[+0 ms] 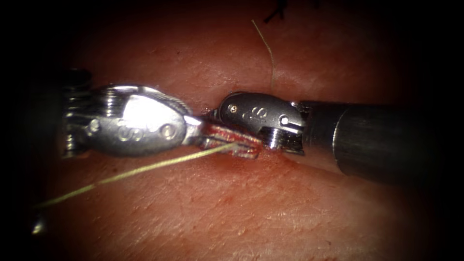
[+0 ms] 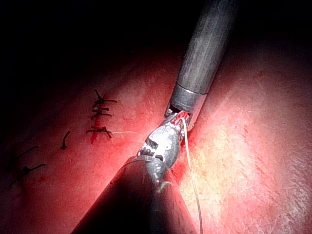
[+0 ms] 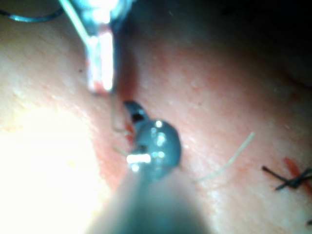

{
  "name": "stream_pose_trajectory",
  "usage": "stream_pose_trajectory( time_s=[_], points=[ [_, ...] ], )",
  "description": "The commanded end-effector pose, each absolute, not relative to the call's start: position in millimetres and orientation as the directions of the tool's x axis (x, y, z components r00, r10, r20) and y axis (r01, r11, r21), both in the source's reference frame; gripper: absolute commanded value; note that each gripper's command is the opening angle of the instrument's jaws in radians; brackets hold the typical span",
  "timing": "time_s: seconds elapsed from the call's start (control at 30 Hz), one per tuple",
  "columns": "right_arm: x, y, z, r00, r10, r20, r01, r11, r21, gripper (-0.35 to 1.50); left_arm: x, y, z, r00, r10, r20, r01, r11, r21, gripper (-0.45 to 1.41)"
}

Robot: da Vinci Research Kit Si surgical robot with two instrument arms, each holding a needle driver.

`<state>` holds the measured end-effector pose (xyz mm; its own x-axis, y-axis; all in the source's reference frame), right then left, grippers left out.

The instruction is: Wound Closure

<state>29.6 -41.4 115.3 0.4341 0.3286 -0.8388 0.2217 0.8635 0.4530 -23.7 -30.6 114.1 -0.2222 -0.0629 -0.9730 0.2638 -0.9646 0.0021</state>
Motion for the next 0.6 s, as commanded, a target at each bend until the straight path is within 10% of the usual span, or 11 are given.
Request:
stream_pose_trajectory(
  time_s=[0.03, 0.6],
  points=[
    [29.6, -41.6, 115.6, 0.431, 0.323, -0.843, 0.232, 0.863, 0.449, -0.35, -23.8, -29.9, 114.8, -0.21, -0.061, -0.976, 0.261, -0.965, 0.004, -0.45],
    [26.9, -43.8, 114.2, 0.371, 0.339, -0.864, 0.257, 0.857, 0.447, -0.35, -24.2, -26.3, 124.0, -0.251, -0.085, -0.964, 0.164, -0.985, 0.045, -0.45]
  ],
)
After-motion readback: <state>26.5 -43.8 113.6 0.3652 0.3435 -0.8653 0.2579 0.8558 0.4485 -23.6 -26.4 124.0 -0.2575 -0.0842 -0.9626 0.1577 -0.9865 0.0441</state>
